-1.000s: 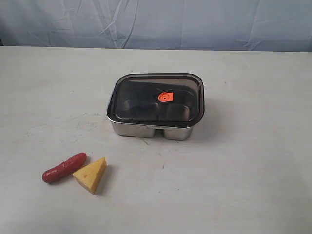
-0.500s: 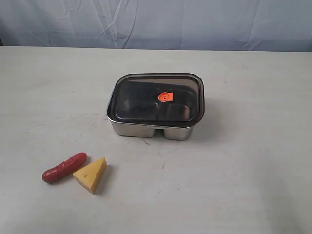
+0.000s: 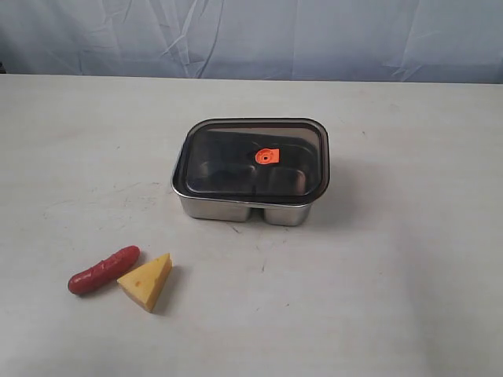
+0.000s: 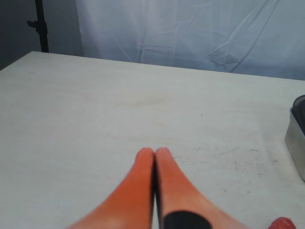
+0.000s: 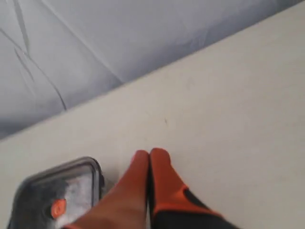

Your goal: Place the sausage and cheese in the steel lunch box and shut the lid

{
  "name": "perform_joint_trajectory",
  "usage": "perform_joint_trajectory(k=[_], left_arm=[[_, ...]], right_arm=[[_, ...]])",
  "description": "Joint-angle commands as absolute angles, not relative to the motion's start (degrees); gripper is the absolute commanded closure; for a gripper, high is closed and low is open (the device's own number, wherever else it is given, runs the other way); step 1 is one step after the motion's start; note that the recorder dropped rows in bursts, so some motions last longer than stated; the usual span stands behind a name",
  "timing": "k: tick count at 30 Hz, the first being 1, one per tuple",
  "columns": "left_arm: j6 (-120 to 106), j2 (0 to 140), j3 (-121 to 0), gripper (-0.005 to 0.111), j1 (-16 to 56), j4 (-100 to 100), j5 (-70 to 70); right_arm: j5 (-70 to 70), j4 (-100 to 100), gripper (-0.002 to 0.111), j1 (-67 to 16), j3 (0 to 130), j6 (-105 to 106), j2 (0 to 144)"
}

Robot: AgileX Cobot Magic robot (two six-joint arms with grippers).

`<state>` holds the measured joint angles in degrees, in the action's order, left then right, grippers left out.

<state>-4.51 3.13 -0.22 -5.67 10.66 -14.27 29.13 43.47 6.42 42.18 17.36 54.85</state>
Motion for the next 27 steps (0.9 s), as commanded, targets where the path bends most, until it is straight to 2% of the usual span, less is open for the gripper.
perform_joint_trajectory(k=[1, 2, 3, 4, 5, 7, 12, 27], left_arm=[[-4.54, 2.61, 0.00, 0.107, -5.77, 10.55, -13.31], [-4.54, 2.61, 0.00, 0.107, -5.77, 10.55, -13.31], [-4.54, 2.61, 0.00, 0.107, -5.77, 10.55, -13.31], [-4.54, 2.61, 0.00, 0.107, -5.77, 10.55, -13.31], [-4.54, 2.61, 0.00, 0.107, -5.77, 10.55, -13.31], [-4.54, 2.61, 0.00, 0.107, -5.77, 10.55, -13.31], [-4.54, 2.61, 0.00, 0.107, -5.77, 10.55, -13.31], [-4.54, 2.61, 0.00, 0.107, -5.77, 10.55, -13.31]], right_arm=[[42.51, 50.06, 0.096, 6.25, 56.48, 38.08, 80.03], [44.94, 52.56, 0.090, 6.25, 58.52, 41.98, 83.55], [51.65, 58.33, 0.069, 6.25, 63.55, 46.92, 91.94], [55.02, 61.24, 0.061, 6.25, 65.42, 48.13, 95.11], [62.35, 66.46, 0.045, 6.25, 69.59, 50.65, 102.48], [69.96, 73.03, 0.044, 6.25, 74.19, 53.13, 111.61], [69.96, 76.97, 0.048, 4.96, 80.67, 53.95, 124.45], [68.33, 76.76, 0.048, -5.14, 80.97, 56.96, 128.88]])
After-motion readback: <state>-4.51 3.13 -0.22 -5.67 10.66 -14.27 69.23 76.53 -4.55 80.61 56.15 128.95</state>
